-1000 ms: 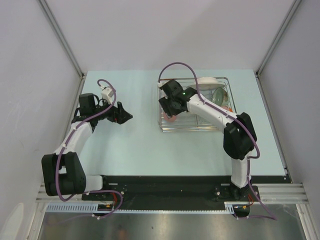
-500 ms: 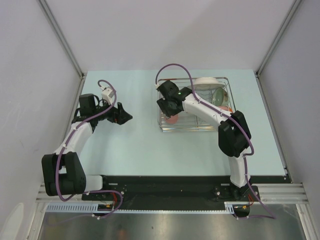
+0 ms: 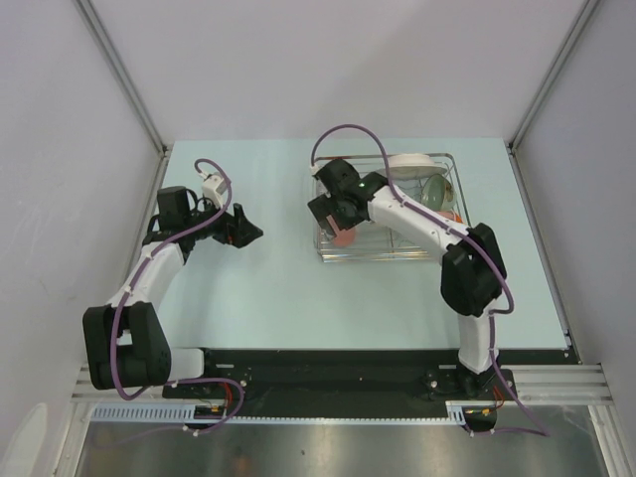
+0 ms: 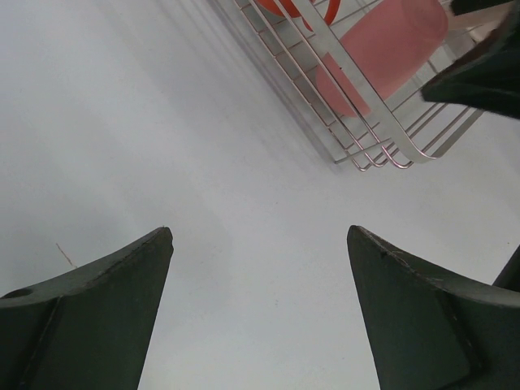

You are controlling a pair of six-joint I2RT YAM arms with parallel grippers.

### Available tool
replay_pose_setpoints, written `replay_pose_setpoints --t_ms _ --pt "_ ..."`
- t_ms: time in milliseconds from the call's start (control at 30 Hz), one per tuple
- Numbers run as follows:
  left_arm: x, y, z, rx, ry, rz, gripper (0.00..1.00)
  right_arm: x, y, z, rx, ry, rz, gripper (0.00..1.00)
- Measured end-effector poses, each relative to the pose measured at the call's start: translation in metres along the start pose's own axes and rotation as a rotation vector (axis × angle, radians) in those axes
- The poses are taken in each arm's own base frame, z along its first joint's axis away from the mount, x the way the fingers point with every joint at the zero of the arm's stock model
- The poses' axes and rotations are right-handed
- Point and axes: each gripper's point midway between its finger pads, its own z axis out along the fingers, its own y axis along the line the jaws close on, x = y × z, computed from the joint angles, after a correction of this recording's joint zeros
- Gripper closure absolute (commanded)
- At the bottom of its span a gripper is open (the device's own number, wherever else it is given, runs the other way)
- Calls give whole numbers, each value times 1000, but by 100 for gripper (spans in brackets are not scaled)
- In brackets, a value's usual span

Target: Load the mixed dishes into the dish rack

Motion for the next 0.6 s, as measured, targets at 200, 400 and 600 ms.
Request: replay_pose_setpoints --t_ms 200,400,600 --pt "1 8 -1 -41 7 22 6 -24 -19 -79 -23 -218 52 0" --pt "7 17 -3 -100 18 37 7 -27 -125 -159 91 -482 330 0" --pt "17 28 -4 -155 40 48 7 46 -192 -130 248 -421 533 0"
